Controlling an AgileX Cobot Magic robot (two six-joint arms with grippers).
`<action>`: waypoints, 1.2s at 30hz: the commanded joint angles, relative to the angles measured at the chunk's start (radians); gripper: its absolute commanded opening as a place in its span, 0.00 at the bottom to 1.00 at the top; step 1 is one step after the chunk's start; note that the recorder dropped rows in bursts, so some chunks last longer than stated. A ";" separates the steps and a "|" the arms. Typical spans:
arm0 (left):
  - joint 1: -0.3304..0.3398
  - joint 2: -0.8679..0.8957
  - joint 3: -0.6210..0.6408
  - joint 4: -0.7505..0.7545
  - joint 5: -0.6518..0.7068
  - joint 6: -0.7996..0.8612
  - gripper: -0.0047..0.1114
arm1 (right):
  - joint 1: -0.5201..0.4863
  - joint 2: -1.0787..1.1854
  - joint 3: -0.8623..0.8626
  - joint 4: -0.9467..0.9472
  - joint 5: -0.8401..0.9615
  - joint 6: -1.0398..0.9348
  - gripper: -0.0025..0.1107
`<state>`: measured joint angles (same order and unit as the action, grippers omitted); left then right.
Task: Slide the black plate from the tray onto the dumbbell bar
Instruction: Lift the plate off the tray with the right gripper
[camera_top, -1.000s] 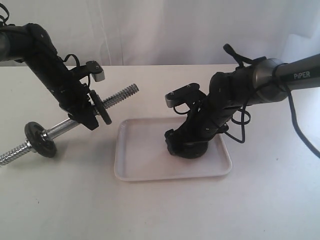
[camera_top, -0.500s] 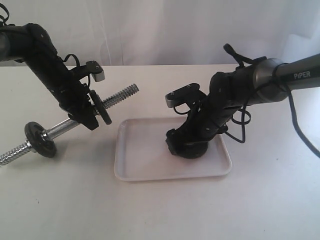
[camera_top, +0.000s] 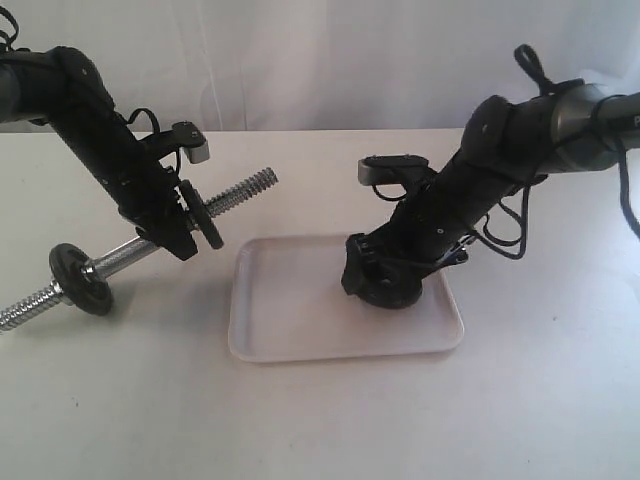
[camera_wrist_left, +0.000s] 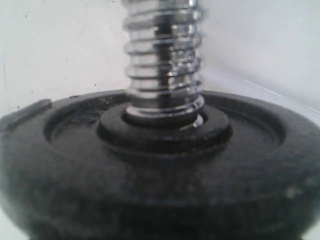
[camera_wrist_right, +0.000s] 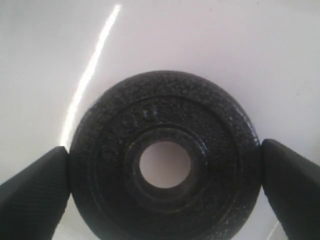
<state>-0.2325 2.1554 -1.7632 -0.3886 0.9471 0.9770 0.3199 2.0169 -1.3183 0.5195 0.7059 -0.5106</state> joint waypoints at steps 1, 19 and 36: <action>0.001 -0.061 -0.010 -0.097 0.040 -0.009 0.04 | -0.059 -0.028 -0.040 0.191 0.058 -0.149 0.02; 0.001 -0.061 -0.010 -0.104 0.046 -0.001 0.04 | -0.222 0.083 -0.157 0.846 0.426 -0.575 0.02; 0.001 -0.067 -0.010 -0.165 0.076 0.062 0.04 | -0.221 0.331 -0.348 1.189 0.515 -0.749 0.02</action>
<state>-0.2320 2.1554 -1.7632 -0.4259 0.9723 1.0336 0.1006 2.3572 -1.6485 1.5863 1.1740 -1.2413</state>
